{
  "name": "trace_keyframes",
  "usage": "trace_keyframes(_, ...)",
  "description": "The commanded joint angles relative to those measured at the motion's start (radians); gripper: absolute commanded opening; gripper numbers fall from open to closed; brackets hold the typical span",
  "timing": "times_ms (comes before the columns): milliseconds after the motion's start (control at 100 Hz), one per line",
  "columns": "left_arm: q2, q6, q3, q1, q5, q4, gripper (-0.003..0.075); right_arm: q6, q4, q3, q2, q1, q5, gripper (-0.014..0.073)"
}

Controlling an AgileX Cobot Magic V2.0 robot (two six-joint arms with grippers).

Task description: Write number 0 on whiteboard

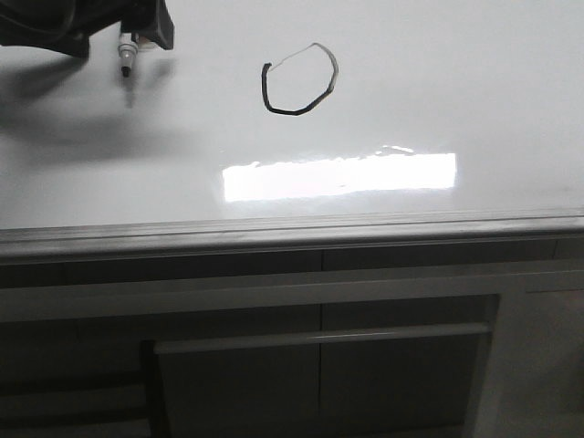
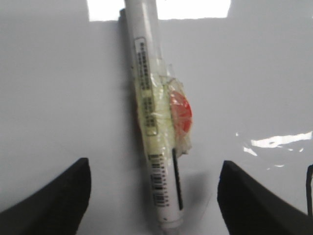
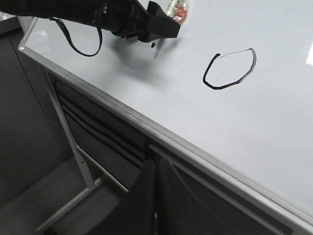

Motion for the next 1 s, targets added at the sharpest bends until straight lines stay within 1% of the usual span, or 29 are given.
trace_keyframes(0, -0.086, 0.048, -0.026, -0.019, 0.023, 0.026, 0.0509, -0.009, 0.027, -0.025, -0.001, -0.006, -0.083, -0.0069)
trace_keyframes(90, -0.159, 0.108, -0.013, -0.051, 0.023, 0.026, 0.0508, -0.009, 0.027, -0.025, -0.001, -0.006, -0.124, -0.0069)
trace_keyframes(190, -0.245, 0.119, 0.014, -0.093, 0.031, 0.038, 0.0494, -0.009, 0.027, -0.021, -0.001, -0.006, -0.185, -0.0069)
trace_keyframes(260, -0.317, 0.142, 0.048, -0.125, 0.031, 0.047, 0.0466, -0.009, 0.027, -0.006, -0.001, -0.006, -0.229, -0.0069)
trace_keyframes(330, -0.401, 0.179, 0.092, -0.163, 0.031, 0.047, 0.0411, -0.009, 0.027, 0.014, -0.005, -0.006, -0.252, -0.0069)
trace_keyframes(410, -0.517, 0.203, 0.161, -0.217, 0.029, 0.045, 0.0298, -0.009, 0.027, 0.044, -0.023, -0.006, -0.276, -0.0069)
trace_keyframes(480, -0.617, 0.205, 0.228, -0.259, 0.024, 0.045, 0.015, -0.009, 0.027, 0.082, -0.043, -0.006, -0.319, -0.0069)
trace_keyframes(490, -0.628, 0.205, 0.235, -0.263, 0.022, 0.045, 0.015, -0.009, 0.027, 0.09, -0.048, -0.006, -0.33, -0.0069)
trace_keyframes(510, -0.669, 0.205, 0.263, -0.278, 0.022, 0.045, 0.0092, -0.009, 0.029, 0.102, -0.056, -0.006, -0.343, -0.0069)
trace_keyframes(550, -0.719, 0.205, 0.297, -0.296, 0.016, 0.045, 0.0004, -0.009, 0.039, 0.124, -0.07, -0.006, -0.364, -0.0069)
trace_keyframes(570, -0.749, 0.205, 0.317, -0.306, 0.01, 0.045, -0.0022, -0.009, 0.044, 0.13, -0.074, -0.006, -0.37, -0.0069)
trace_keyframes(670, -0.87, 0.205, 0.399, -0.34, -0.014, 0.045, -0.002, -0.009, 0.092, 0.163, -0.085, -0.006, -0.382, -0.0069)
trace_keyframes(750, -0.953, 0.205, 0.443, -0.354, -0.028, 0.045, -0.002, -0.009, 0.138, 0.173, -0.085, -0.006, -0.364, -0.0069)
trace_keyframes(860, -1.03, 0.205, 0.486, -0.356, -0.03, 0.045, -0.002, -0.009, 0.153, 0.174, -0.085, -0.006, -0.321, -0.0069)
trace_keyframes(990, -1.072, 0.205, 0.504, -0.356, -0.022, 0.045, -0.002, -0.009, 0.153, 0.174, -0.085, -0.006, -0.321, -0.0069)
